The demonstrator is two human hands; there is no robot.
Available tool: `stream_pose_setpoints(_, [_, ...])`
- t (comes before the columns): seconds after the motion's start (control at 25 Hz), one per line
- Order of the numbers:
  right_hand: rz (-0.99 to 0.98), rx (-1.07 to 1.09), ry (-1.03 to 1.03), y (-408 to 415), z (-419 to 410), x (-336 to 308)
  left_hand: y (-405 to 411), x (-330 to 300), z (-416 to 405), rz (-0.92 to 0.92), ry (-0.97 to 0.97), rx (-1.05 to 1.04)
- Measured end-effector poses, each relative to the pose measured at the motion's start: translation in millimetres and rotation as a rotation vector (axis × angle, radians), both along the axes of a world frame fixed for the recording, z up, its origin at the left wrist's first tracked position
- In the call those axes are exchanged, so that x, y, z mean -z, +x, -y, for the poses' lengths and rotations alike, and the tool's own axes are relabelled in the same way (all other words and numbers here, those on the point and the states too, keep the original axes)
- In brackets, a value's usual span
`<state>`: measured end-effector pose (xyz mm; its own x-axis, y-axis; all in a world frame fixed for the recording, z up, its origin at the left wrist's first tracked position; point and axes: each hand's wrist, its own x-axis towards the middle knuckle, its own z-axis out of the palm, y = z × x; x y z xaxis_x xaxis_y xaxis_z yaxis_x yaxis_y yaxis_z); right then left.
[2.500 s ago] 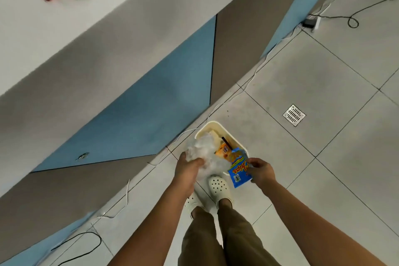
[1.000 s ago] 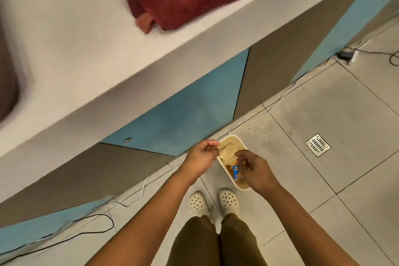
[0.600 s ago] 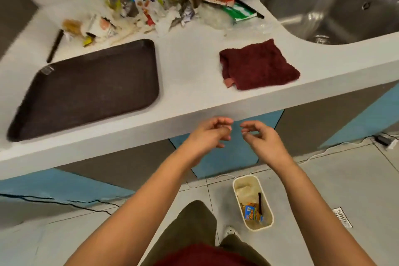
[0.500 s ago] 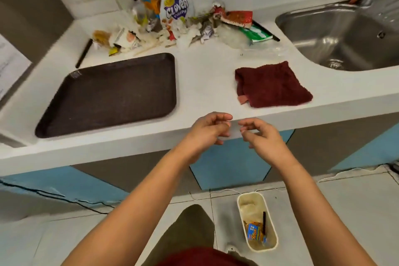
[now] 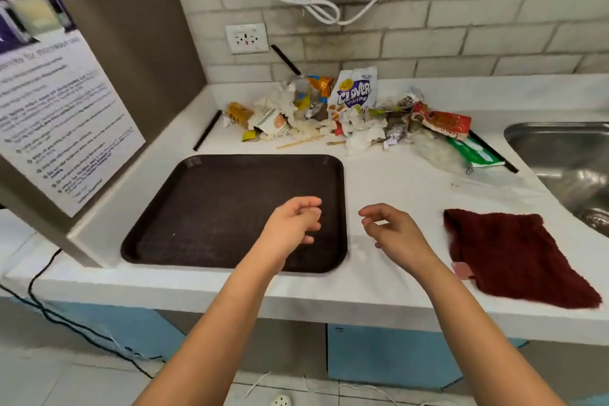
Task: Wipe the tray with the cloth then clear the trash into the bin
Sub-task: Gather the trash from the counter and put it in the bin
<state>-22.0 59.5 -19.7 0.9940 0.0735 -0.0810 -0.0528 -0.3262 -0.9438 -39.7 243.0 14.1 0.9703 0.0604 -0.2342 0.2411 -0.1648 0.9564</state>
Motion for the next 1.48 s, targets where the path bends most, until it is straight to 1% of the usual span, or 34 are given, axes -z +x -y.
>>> stream_pose_setpoints(0.12, [0.005, 0.042, -0.002, 37, -37, -2, 35, -2, -50, 0.010, 0.013, -0.079])
stream_pose_setpoints(0.28, [0.053, 0.045, -0.085, 88, -86, -5, 91, -11, -120, 0.033, 0.007, -0.178])
stream_pose_setpoints(0.48, [0.049, 0.077, -0.158, 143, -131, -6, 168, -5, -198, 0.036, 0.013, -0.300])
stream_pose_setpoints(0.56, [0.038, 0.099, -0.168, 163, -146, -3, 199, 0, -223, 0.045, 0.099, -0.337])
stream_pose_setpoints(0.64, [0.032, 0.103, -0.193, 180, -160, -1, 225, 6, -243, 0.049, 0.256, -0.360])
stream_pose_setpoints(0.76, [0.021, 0.088, -0.224, 204, -179, 1, 257, 14, -262, 0.052, 0.467, -0.332])
stream_pose_setpoints(0.84, [0.040, 0.068, -0.269, 220, -192, -1, 273, 21, -265, 0.047, 0.561, -0.303])
stream_pose_setpoints(1.04, [0.179, -0.033, -0.423, 266, -232, -9, 300, 43, -264, -0.075, 0.759, -0.242])
stream_pose_setpoints(1.16, [0.317, -0.160, -0.537, 294, -267, -22, 307, 48, -264, -0.096, 0.856, -0.225])
stream_pose_setpoints(1.24, [0.362, -0.282, -0.592, 316, -296, -27, 315, 51, -264, -0.122, 0.913, -0.201])
stream_pose_setpoints(1.36, [0.353, -0.400, -0.697, 353, -335, -24, 326, 58, -268, -0.150, 0.998, -0.170])
stream_pose_setpoints(1.44, [0.317, -0.392, -0.778, 374, -351, -17, 330, 65, -271, -0.151, 1.019, -0.170])
stream_pose_setpoints(1.48, [0.292, -0.355, -0.817, 384, -355, -15, 333, 67, -272, -0.152, 1.024, -0.174])
